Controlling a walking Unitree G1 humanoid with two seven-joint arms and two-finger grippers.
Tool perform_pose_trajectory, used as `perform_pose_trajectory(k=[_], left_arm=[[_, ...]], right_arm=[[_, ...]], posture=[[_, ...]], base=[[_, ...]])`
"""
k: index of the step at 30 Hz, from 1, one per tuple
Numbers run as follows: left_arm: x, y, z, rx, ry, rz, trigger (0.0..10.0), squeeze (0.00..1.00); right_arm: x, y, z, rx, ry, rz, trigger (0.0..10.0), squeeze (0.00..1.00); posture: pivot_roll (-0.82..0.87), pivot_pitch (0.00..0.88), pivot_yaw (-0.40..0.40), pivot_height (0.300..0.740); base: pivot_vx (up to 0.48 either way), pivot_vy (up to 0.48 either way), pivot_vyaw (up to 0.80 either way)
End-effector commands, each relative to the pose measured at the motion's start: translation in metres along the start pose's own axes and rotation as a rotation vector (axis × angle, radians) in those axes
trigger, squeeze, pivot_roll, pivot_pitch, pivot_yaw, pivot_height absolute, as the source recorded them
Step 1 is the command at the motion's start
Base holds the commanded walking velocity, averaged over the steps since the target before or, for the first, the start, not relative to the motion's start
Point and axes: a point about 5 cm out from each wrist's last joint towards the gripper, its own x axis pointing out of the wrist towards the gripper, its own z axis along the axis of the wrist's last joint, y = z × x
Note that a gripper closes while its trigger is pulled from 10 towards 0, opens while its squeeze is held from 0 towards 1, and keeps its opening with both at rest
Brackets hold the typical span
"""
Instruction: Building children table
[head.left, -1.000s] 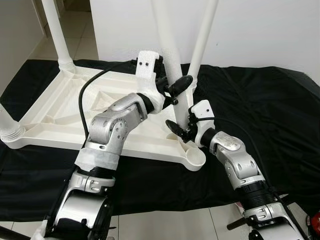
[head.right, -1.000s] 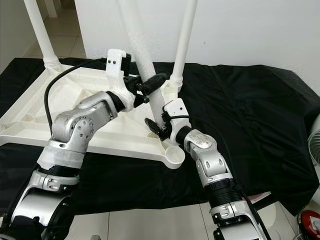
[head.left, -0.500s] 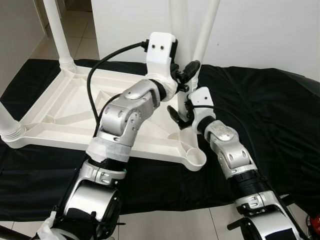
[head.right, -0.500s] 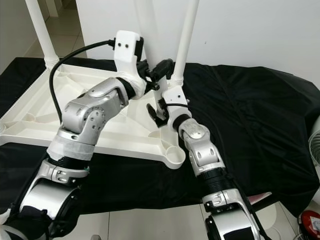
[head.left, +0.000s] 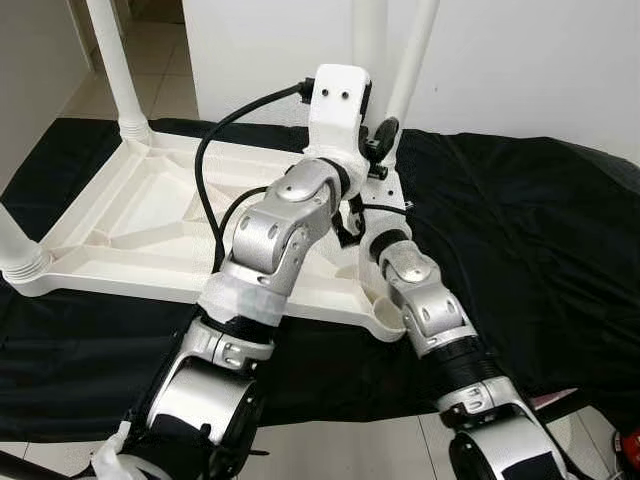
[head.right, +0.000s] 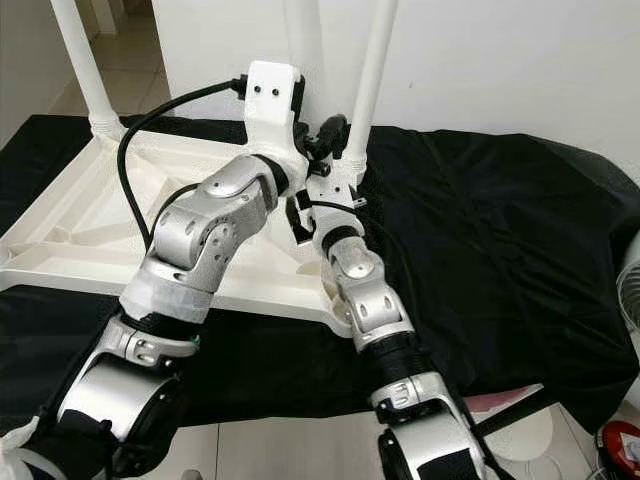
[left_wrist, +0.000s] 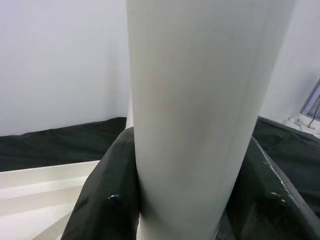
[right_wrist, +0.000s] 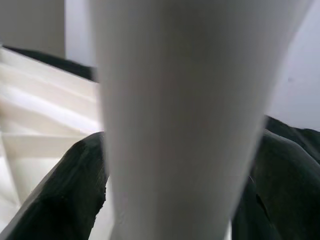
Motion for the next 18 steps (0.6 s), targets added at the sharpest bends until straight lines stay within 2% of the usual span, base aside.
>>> perform_pose_trajectory(k=[1,6,17,18], left_arm=[[0.004,-0.007,0.005,0.018,-0.017,-0.014,10.0,0.0],[0.005,-0.011,0.007,0.032,-0.024,-0.014,10.0,0.0],[0.006,-0.011,0.007,0.036,-0.029,-0.005,10.0,0.0],[0.006,-0.012,0.007,0.038,-0.031,-0.005,10.0,0.0]], right_arm=[[0.001,-0.007,0.001,0.009,-0.018,-0.075,10.0,0.0],[-0.003,-0.005,0.002,-0.062,-0.054,-0.176,10.0,0.0],[-0.002,0.005,0.002,-0.058,-0.053,-0.172,10.0,0.0],[-0.002,0.006,0.001,-0.051,-0.05,-0.172,5.3,0.0]], posture=[[0.07,0.015,-0.067,0.74],[0.07,0.013,-0.068,0.74],[0.08,0.013,-0.071,0.74],[0.08,0.012,-0.071,0.74]], base=[[0.0,0.0,0.0],[0.0,0.0,0.0],[0.0,0.0,0.0],[0.0,0.0,0.0]])
